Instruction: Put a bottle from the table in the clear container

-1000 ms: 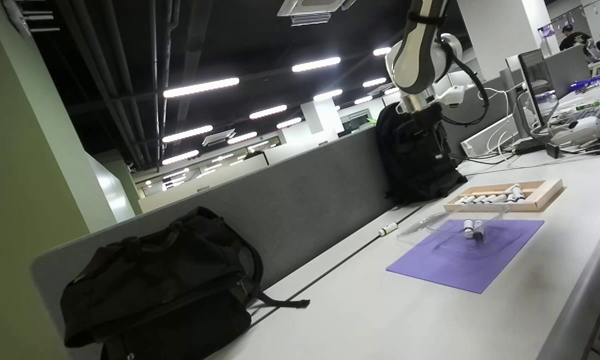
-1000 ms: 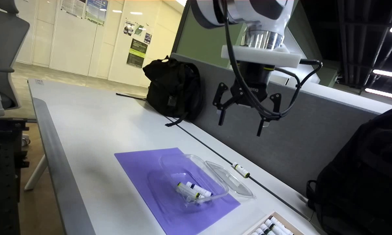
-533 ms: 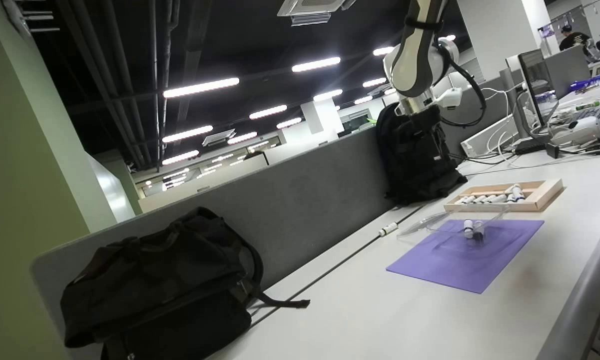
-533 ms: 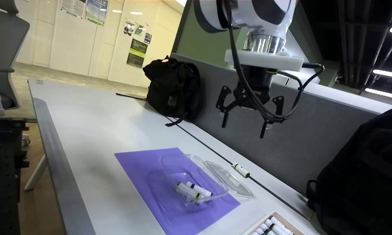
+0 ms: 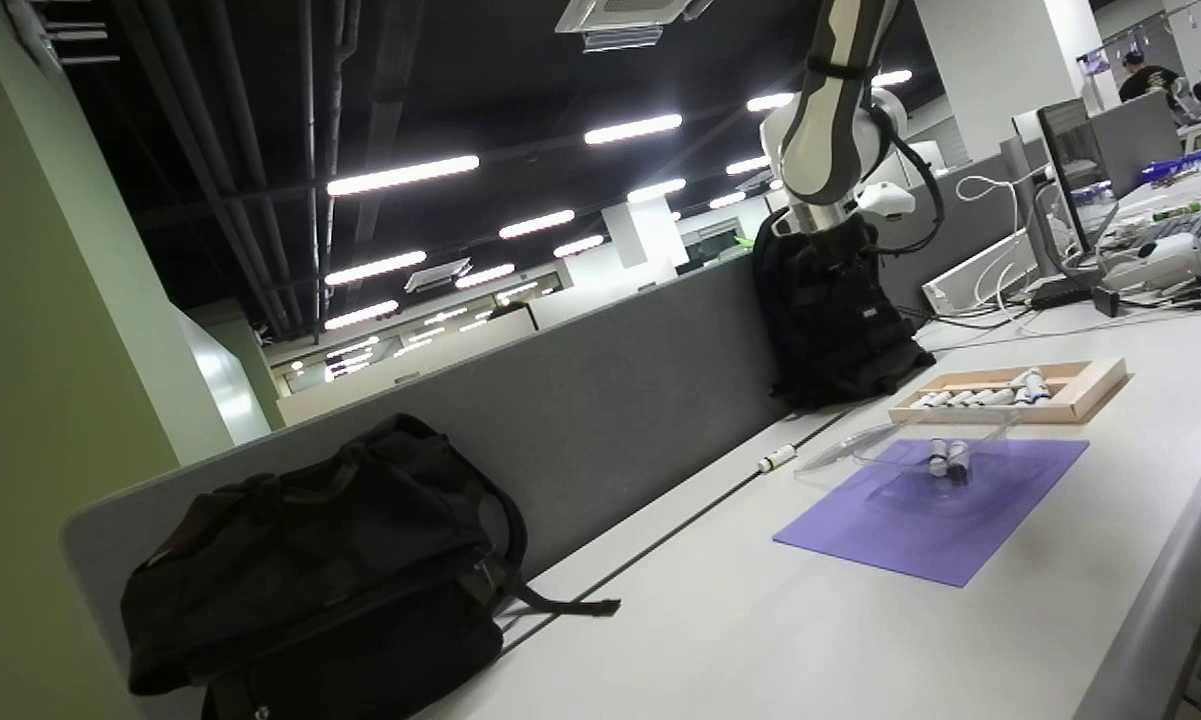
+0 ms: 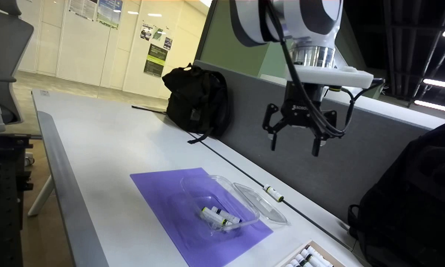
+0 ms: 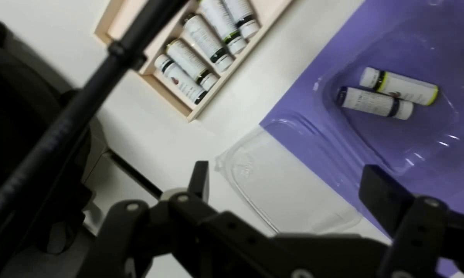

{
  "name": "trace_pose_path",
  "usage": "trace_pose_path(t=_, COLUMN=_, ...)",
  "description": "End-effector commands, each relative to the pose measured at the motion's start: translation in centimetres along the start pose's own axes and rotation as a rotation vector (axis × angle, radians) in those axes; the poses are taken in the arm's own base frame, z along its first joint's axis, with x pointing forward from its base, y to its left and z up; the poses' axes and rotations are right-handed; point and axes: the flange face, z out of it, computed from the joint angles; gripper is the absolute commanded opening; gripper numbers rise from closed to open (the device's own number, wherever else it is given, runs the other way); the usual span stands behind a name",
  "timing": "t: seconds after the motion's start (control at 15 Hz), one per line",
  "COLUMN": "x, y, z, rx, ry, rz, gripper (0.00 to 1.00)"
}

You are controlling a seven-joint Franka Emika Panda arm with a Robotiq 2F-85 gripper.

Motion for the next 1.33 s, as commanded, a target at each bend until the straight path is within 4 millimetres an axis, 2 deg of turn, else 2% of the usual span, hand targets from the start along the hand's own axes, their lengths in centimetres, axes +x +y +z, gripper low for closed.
trace_pose_path(t=0.0, x=3.1, y=5.8, z=1.9, rx=-0.099, ry=-0.044, rz=-0.117, gripper=1.0)
trace_pose_path(t=0.2, x=5.2, y=8.9, z=3.4, rx=-0.157, ry=-0.107, rz=-0.101, gripper=1.0)
trace_pose_path(t=0.27, x=3.3, y=6.6, z=2.5, rx=-0.119, ry=-0.059, rz=-0.117, gripper=1.0)
trace_pose_path(t=0.33, x=3.8, y=7.1, z=3.1, rx=-0.122, ry=-0.065, rz=-0.118, gripper=1.0)
trace_pose_path(t=0.47, x=3.9, y=6.7, z=3.7, rx=-0.113, ry=-0.067, rz=-0.122, gripper=1.0)
trace_pose_path(t=0.93, x=3.9, y=6.7, z=3.2, rx=-0.116, ry=-0.062, rz=-0.122, gripper=1.0)
trace_pose_path(t=1.27, x=8.3, y=9.1, z=4.5, rx=-0.091, ry=0.086, rz=-0.335, gripper=1.0)
